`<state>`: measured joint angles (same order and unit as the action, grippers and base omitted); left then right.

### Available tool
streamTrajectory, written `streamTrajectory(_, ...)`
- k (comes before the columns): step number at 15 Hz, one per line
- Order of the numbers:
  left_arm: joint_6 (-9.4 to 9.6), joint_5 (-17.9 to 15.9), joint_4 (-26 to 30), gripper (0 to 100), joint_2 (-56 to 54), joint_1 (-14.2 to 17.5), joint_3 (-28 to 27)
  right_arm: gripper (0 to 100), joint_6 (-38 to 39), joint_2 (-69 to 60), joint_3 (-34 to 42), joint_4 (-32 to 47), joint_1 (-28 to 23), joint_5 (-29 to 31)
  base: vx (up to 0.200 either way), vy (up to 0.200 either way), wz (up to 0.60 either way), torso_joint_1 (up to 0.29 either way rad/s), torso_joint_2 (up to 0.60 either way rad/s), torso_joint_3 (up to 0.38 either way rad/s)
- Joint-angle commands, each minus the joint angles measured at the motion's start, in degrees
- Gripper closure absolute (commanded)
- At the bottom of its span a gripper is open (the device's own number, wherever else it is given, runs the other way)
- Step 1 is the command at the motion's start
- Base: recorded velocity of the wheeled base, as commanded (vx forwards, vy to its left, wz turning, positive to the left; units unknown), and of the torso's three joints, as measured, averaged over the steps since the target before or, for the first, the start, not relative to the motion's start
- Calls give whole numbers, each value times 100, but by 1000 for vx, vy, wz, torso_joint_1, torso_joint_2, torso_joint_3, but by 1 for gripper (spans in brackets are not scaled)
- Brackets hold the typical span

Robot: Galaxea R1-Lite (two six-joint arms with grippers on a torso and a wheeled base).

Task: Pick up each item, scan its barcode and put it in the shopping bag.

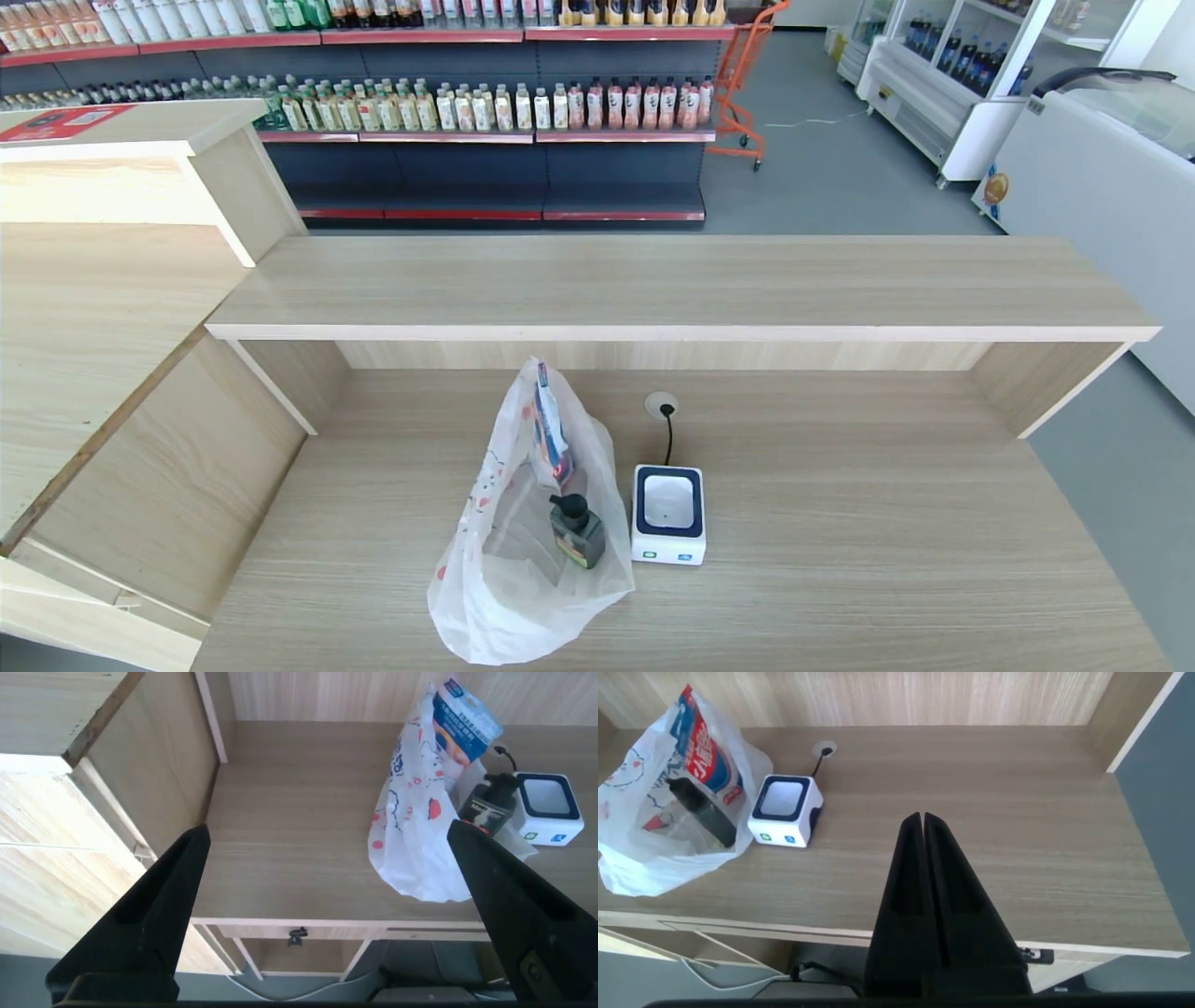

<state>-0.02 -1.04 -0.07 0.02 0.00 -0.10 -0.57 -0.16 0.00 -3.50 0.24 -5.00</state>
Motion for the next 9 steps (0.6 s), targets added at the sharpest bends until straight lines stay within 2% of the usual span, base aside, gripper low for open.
streamTrajectory(1,-15,-2,-1,0,-2,0,1,100,-4,16,0,-2,2,-1,0,0,0,0,0,0)
streamTrajectory(5,-6,-2,-1,0,-2,0,1,100,-4,16,0,-2,2,8,0,0,0,0,0,0)
streamTrajectory(9,-15,-2,-1,0,-2,0,1,100,-4,16,0,-2,2,16,200,0,0,1,0,4)
